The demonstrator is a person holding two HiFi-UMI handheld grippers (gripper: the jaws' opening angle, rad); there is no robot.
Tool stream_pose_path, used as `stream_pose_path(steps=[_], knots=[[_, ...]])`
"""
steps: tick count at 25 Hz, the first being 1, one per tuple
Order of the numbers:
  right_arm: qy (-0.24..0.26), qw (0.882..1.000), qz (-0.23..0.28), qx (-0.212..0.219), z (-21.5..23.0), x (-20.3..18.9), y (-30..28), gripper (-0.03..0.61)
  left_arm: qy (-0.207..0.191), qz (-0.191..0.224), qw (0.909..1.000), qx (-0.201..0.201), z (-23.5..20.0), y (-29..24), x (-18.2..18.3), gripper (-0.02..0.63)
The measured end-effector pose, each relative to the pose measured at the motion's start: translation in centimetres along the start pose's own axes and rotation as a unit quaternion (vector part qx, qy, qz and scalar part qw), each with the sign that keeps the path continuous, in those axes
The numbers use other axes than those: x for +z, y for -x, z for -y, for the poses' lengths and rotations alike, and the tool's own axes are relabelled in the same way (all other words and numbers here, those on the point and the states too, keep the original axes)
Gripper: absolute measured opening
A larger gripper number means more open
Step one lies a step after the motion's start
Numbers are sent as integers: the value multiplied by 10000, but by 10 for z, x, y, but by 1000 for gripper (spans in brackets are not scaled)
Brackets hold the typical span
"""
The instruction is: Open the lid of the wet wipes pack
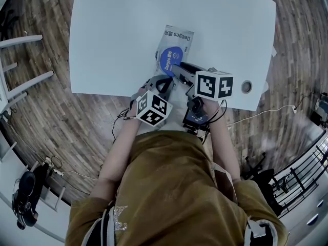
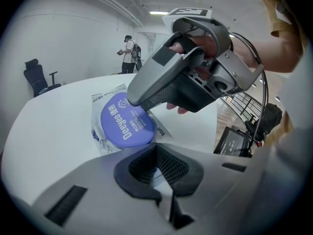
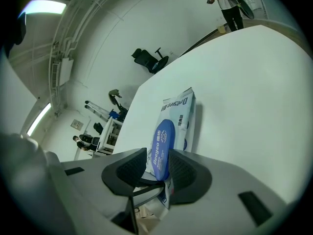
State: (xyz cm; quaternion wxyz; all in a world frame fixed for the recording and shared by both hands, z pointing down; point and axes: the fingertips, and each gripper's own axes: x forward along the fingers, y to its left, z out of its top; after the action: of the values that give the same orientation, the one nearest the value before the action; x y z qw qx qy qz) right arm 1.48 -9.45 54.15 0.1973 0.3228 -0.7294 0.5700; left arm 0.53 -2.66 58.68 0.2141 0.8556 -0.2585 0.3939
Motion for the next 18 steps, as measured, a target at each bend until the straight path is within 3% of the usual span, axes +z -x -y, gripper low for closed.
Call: stream_pose_path(steps=[18], knots=[[-186,9993,-40,323,-7,4,4,126,-2,-275,9993,-242,6,-4,1,2]])
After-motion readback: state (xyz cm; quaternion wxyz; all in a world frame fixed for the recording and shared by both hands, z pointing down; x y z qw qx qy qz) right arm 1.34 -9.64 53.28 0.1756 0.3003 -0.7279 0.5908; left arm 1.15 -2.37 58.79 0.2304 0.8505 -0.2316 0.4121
